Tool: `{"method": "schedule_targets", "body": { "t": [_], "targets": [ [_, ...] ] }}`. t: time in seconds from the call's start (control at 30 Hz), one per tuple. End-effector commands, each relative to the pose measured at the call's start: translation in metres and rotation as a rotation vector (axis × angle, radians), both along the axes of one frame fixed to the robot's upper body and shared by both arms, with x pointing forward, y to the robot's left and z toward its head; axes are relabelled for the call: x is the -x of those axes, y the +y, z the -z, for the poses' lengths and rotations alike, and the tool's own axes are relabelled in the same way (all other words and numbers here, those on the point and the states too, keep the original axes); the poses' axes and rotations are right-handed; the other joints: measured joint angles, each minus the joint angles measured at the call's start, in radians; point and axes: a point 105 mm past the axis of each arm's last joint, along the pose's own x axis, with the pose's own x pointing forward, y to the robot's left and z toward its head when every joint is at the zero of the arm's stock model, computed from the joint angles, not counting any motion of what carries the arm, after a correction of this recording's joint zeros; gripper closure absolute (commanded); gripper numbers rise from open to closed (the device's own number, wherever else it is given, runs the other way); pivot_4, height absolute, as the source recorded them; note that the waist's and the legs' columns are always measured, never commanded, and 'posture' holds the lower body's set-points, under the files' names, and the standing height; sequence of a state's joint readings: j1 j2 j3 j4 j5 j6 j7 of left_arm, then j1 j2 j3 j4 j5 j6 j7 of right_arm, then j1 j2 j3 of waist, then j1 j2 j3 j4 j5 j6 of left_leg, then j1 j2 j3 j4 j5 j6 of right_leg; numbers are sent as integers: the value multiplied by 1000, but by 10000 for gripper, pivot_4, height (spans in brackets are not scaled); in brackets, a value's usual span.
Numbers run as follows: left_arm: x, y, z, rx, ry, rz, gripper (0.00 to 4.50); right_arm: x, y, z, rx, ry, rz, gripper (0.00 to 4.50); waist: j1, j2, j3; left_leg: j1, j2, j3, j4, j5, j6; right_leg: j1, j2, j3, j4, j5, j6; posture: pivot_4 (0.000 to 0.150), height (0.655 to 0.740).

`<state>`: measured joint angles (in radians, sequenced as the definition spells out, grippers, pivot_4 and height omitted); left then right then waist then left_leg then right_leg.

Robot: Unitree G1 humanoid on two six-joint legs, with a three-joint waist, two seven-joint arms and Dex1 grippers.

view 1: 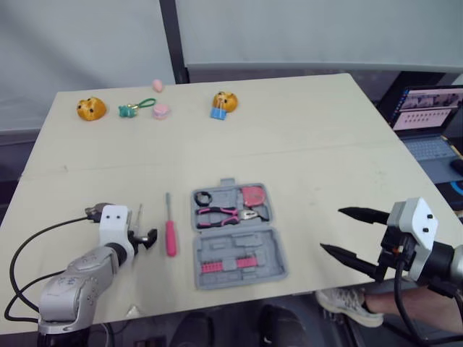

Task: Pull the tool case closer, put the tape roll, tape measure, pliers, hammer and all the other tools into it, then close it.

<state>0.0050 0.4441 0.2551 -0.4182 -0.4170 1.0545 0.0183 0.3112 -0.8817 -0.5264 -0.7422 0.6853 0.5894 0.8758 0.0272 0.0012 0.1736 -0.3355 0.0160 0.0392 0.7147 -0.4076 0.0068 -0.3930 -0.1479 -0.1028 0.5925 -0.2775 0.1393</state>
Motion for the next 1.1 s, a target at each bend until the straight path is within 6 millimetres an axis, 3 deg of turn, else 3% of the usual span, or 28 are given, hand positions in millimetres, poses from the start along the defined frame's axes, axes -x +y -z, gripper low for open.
{"method": "schedule_targets", "body": {
  "t": [0.03,0.5,0.6,0.83,1.1],
  "targets": [
    [1,-1,3,-5,5,8,221,7,1,-8,-23,-23,-32,359,0,0,0,0,0,0,0,0,0,0,0,0,0,0,0,1500,7400],
    [-2,-6,4,-6,0,15,221,7,0,-6,-40,-7,-36,359,2,1,0,0,0,0,0,0,0,0,-1,0,-1,0,0,1500,7400],
    [-4,-6,4,-3,-6,11,8344,5,-1,-6,-39,-10,-33,0,3,1,0,0,0,0,0,0,0,0,-1,0,-1,0,0,1500,7400],
    [-8,-6,5,-6,-13,0,43701,3,-1,-4,-38,-9,-28,0,9,1,0,0,-1,0,0,0,0,0,-1,0,-1,0,0,1500,7400],
    [-8,-4,8,-20,-12,-13,44729,1,-2,-3,-34,-10,-22,0,18,2,1,0,0,0,0,0,0,0,-1,0,-1,0,0,1500,7400]
  ]
}}
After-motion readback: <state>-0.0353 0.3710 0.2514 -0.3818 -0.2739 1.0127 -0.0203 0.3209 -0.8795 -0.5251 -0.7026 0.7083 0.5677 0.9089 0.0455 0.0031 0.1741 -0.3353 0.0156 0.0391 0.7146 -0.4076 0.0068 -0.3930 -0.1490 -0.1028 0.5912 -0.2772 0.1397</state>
